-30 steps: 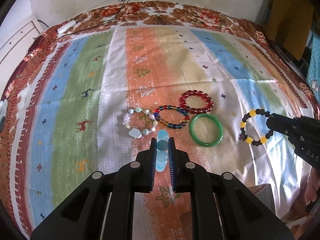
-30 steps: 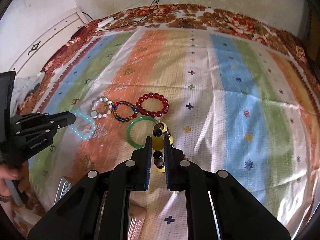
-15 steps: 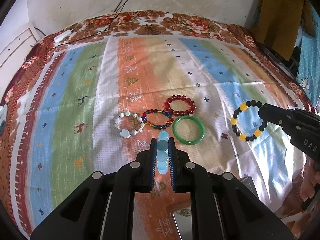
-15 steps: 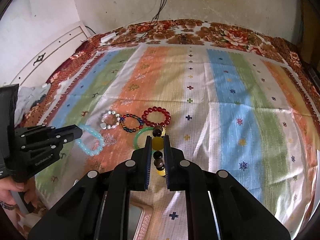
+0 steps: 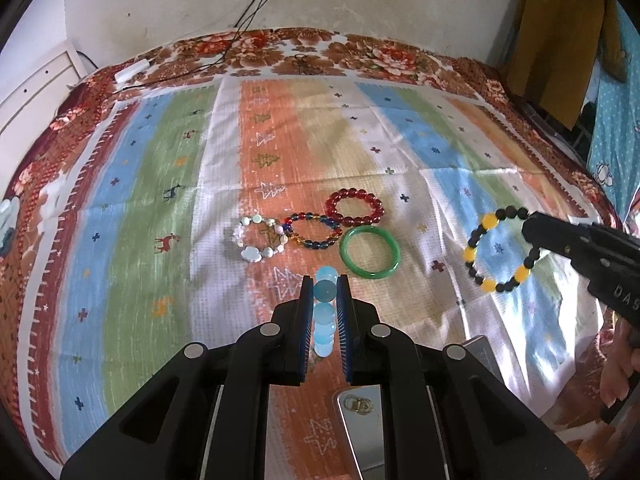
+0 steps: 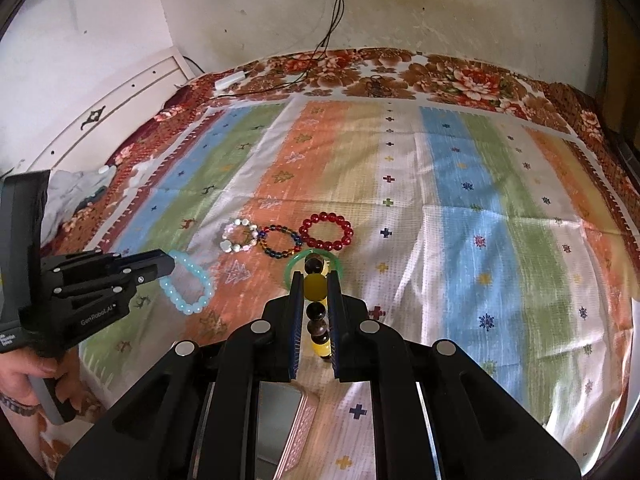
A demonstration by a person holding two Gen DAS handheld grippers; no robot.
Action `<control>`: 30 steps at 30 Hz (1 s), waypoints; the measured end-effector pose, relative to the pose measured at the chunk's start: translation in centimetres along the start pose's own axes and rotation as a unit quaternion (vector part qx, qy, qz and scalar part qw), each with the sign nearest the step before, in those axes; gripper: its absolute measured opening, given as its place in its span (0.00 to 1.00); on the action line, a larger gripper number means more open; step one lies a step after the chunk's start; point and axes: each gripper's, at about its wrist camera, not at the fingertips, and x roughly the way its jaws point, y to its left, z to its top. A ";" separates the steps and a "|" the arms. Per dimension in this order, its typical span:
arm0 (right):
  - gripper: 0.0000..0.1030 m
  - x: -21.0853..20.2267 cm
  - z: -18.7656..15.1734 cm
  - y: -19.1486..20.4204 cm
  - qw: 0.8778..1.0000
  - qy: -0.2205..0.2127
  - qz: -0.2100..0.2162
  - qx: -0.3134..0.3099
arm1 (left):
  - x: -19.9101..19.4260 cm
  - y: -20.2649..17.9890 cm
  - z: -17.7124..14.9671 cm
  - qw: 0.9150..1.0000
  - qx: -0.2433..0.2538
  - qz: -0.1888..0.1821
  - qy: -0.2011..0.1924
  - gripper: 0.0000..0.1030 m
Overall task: Organize jewelry
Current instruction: 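Lift the light-blue bracelet with the left gripper while the right gripper lifts the yellow-black bracelet, then open the left gripper over the tin while the right gripper releases the yellow-black bracelet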
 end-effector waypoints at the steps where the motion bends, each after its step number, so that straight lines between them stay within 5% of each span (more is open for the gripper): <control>1: 0.12 -0.2 -0.1 0.1 1.000 -0.001 0.001 0.000 | -0.2 0.0 -0.1 1.000 -0.001 -0.001 -0.002 0.11; 30: 0.12 -3.9 -3.7 3.7 0.998 -0.014 0.043 -0.037 | -4.6 -3.6 -5.2 0.999 -0.009 -0.046 -0.022 0.11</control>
